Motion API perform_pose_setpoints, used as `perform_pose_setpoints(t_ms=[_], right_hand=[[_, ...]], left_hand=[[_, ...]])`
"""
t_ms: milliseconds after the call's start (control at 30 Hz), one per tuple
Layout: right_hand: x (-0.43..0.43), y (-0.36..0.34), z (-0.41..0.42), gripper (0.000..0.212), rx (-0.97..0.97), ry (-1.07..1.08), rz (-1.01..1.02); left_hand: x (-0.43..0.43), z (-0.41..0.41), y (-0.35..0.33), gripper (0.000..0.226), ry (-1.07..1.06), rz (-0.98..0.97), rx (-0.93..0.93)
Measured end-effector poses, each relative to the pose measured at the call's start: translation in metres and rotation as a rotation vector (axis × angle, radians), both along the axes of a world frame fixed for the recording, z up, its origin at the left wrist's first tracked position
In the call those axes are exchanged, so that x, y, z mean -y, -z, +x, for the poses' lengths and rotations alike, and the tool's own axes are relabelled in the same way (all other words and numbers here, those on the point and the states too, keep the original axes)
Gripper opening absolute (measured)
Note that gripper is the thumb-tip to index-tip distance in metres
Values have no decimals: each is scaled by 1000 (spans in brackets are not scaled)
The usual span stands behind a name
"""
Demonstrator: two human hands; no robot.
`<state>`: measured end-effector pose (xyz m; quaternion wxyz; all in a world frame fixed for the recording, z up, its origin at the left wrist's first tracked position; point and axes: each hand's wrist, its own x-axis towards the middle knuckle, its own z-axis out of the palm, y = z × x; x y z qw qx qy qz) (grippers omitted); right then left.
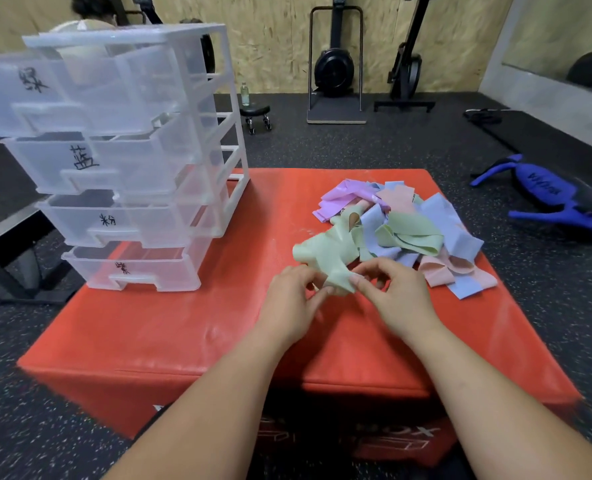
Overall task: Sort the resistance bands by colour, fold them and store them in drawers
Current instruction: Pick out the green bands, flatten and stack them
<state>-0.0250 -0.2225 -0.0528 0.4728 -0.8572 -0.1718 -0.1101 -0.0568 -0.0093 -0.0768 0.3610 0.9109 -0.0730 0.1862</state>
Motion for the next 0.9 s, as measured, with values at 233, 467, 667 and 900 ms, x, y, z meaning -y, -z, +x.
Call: perform_pose_setpoints(t_ms=[233, 467, 667, 900], right_hand=[[-8, 2, -30, 17, 51, -96, -117], [-15, -4, -51, 20, 81, -135, -70], [-23, -6, -64, 29, 74, -161, -46], [-22, 0, -63, 40, 48, -258, -176]], left_hand=[[-3, -26, -12, 12, -2, -101, 34], [-3, -59, -24, 23, -95, -175, 24], [0, -71, -30, 12, 19, -425, -146], [-9, -70, -27, 8, 25, -513, -241]])
